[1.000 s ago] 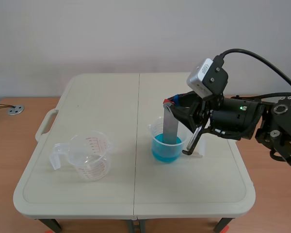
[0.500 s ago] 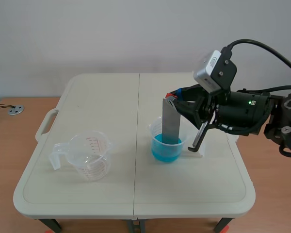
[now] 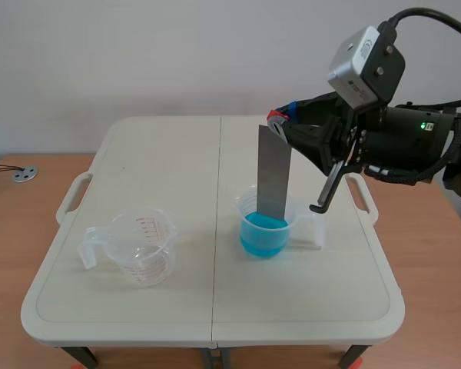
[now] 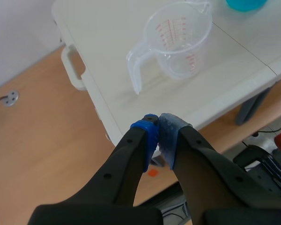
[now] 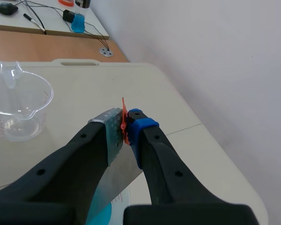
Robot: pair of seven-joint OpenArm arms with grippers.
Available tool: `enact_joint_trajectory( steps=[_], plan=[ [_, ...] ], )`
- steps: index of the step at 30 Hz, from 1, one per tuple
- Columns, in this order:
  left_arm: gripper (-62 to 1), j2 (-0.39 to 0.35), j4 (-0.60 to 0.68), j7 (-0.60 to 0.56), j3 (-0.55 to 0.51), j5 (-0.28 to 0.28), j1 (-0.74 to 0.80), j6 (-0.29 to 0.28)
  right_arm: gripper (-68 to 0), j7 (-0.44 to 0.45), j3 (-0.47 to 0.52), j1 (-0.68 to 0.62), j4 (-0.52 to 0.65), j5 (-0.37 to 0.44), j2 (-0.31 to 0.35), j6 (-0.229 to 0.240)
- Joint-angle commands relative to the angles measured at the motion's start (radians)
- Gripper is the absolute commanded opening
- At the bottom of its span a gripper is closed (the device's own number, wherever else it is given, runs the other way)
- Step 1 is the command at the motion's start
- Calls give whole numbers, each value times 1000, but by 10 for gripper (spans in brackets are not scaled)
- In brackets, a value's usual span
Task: Hold the metal plate by the orange handle, dip it into the blue solution, take it out and point at it, then put the plate back in the beaker on the left.
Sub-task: 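Raise the plate and point at it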
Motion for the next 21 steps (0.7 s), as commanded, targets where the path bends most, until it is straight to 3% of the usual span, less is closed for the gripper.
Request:
enact_joint_trajectory(
  steps=[1, 10, 21],
  plan=[
    [-580, -3, 14, -14, -1, -7, -23, -4, -662, 2, 3, 12, 34, 28, 16, 6],
    [-580, -3, 14, 40, 8, 4, -130, -27, -662, -45, 5, 10, 127, 118, 57, 6],
    [-580, -3, 14, 168, 94, 17, -304, -45, -662, -125, 38, 10, 225, 225, 76, 6]
  ],
)
